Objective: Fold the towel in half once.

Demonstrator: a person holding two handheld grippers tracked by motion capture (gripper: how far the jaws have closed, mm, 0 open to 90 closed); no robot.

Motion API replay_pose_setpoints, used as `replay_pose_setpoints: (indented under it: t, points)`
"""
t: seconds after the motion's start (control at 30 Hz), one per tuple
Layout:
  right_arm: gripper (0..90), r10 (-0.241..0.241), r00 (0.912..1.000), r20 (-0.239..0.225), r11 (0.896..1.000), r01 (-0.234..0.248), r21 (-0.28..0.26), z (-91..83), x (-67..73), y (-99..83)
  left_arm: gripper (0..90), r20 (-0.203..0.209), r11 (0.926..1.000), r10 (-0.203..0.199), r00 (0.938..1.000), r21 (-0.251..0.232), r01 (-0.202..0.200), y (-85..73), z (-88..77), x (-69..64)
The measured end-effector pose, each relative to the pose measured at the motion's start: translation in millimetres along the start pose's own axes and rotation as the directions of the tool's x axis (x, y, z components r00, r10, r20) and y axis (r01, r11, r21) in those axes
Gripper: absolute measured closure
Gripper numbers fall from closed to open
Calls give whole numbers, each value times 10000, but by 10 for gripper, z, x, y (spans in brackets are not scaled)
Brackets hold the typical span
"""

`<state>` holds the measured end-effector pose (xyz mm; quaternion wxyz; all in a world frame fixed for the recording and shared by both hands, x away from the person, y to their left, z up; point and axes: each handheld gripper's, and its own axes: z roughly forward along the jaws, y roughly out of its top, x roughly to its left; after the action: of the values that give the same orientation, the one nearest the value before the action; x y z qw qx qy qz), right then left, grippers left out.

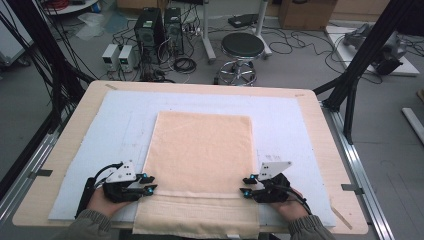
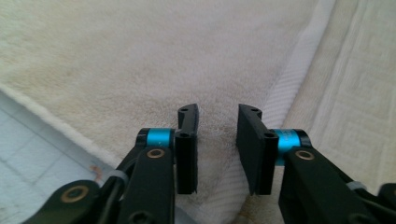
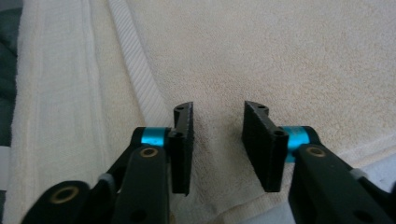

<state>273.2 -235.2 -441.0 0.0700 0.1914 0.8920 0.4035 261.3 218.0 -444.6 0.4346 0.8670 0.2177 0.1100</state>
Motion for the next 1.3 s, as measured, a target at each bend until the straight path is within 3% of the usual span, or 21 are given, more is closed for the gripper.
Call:
replay_pose_setpoints:
  t: [0.23, 0.37, 0.8, 1.07, 1.3]
  points:
    - [809, 54, 9999, -86, 10000, -55, -64, 12, -16, -1, 820, -82, 10000, -6, 10000, 14, 7, 8, 17, -3]
    - [837, 83, 10000, -55, 9999, -84, -101, 11, -21, 2, 854, -170, 10000, 6, 9999, 97, -5, 30, 15, -12]
    - [851, 370, 9987, -347, 9963, -395, -758, -95, -69, 18, 865, -310, 9988, -214, 9993, -457, 199, 70, -84, -3]
    - [851, 295, 9993, -227, 9931, -319, -1127, -194, -54, 66, 865, -507, 9940, -306, 9982, -1060, 251, 132, -195, -25]
    - [850, 68, 9995, -319, 9927, -106, -1201, -279, 13, 127, 865, -563, 9919, -288, 9980, -1250, 216, 157, -299, -87]
